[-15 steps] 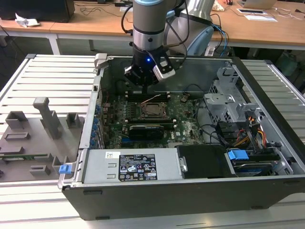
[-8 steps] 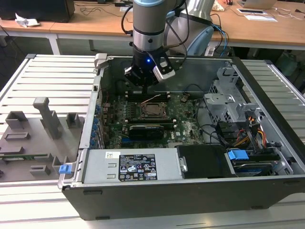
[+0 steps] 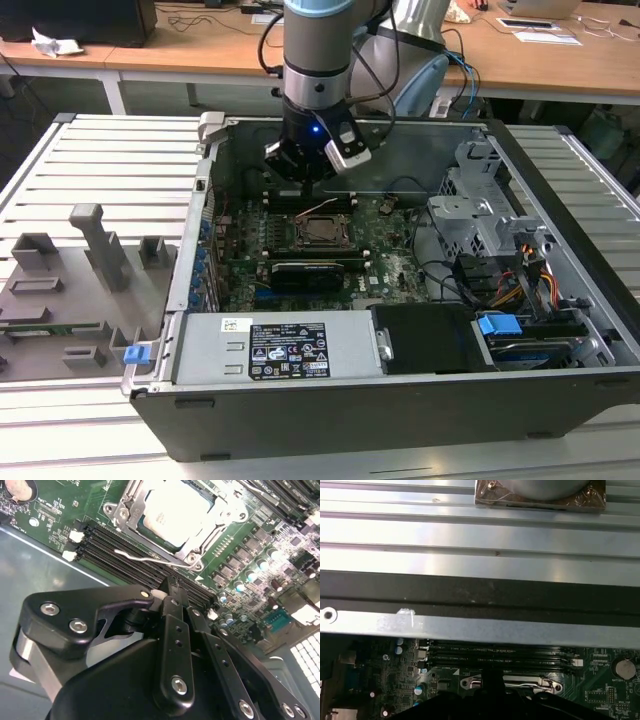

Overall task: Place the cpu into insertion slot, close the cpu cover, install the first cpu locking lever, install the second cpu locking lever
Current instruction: 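Install the first cpu locking lever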

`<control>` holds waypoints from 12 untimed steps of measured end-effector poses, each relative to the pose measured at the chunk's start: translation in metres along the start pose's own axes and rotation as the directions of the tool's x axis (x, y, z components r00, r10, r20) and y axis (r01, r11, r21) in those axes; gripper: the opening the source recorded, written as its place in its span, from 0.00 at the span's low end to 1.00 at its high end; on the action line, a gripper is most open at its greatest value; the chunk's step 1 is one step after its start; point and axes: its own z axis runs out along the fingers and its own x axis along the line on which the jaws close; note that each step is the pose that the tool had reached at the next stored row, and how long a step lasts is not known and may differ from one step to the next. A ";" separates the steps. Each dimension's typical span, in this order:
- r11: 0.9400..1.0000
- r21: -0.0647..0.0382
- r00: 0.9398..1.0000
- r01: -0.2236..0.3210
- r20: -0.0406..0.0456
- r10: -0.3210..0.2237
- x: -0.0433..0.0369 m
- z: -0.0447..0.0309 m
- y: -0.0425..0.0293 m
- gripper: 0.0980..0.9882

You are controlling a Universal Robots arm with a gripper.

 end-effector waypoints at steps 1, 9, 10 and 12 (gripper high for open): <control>1.000 0.000 1.000 0.000 0.002 0.000 -0.0002 0.0006 -0.0001 0.01; 1.000 0.003 1.000 0.001 0.007 -0.001 -0.0129 0.0072 -0.0014 0.01; 1.000 0.003 1.000 0.002 0.006 -0.002 -0.0150 0.0085 -0.0016 0.01; 1.000 0.004 1.000 0.003 0.006 -0.003 -0.0163 0.0104 -0.0017 0.01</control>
